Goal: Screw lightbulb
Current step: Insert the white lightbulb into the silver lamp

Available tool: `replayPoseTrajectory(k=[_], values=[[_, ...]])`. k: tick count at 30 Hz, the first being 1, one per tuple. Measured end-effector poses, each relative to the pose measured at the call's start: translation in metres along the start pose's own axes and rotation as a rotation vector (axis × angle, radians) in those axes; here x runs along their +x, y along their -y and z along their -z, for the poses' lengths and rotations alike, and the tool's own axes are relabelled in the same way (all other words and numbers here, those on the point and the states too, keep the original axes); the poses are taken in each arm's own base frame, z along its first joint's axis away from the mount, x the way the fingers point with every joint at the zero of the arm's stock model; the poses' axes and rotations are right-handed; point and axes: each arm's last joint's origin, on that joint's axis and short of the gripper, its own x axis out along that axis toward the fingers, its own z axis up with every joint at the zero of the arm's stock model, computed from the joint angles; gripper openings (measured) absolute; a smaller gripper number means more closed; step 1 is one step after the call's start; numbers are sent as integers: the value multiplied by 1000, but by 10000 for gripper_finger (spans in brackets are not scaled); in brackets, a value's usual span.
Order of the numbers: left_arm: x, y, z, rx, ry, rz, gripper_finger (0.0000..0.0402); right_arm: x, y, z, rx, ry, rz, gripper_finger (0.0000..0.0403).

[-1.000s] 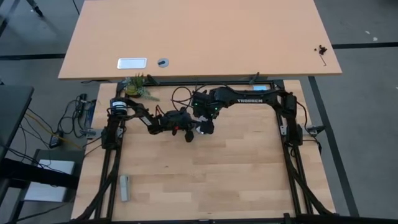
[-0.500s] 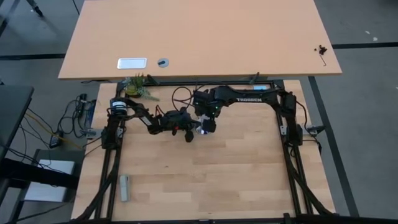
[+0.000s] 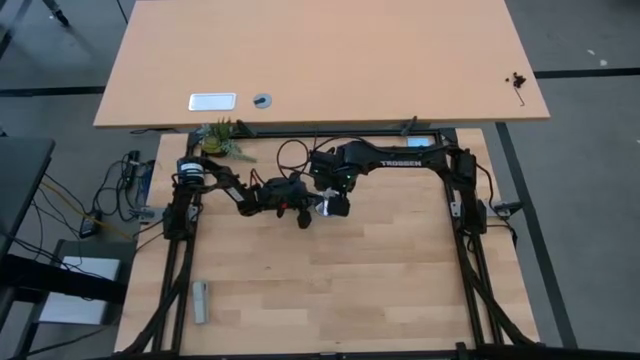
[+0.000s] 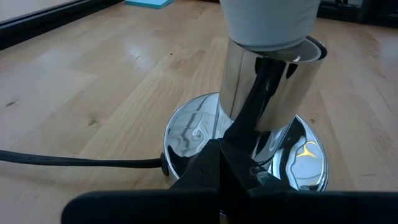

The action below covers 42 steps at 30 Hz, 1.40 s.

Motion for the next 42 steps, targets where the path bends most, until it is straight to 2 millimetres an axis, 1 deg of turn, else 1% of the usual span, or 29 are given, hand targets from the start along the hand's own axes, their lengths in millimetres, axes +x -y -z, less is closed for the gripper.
replayPoseTrajectory(k=[6,12,15,19,22,24,26,29,31,33,35,37,42], values=[[0,0,0,0,0,0,0,-18,-1,-2,-4,-19,0,314],[0,0,0,-1,0,3,0,-48,-3,-2,-30,-43,2,314],[0,0,0,-1,0,4,0,-64,-6,-4,-50,-22,20,314],[0,0,0,-1,0,5,0,-86,-6,-10,-64,56,108,306],[0,0,0,-1,0,5,0,-96,3,-15,-22,123,170,276],[0,0,0,-1,0,5,0,-97,11,-17,8,148,186,242],[0,0,0,-1,-1,6,0,-94,17,-18,28,156,191,202],[0,0,0,-1,-1,6,0,-84,22,-19,34,152,193,133],[0,0,0,-1,-1,6,0,-77,22,-20,33,160,194,86],[0,0,0,-1,-1,6,0,-74,23,-21,29,167,194,44],[0,0,0,-1,-1,6,0,-73,21,-24,13,191,200,14],[0,0,0,-1,-1,6,0,-72,19,-24,0,193,199,9],[0,0,0,-1,-1,6,0,-71,16,-24,0,183,196,27]])
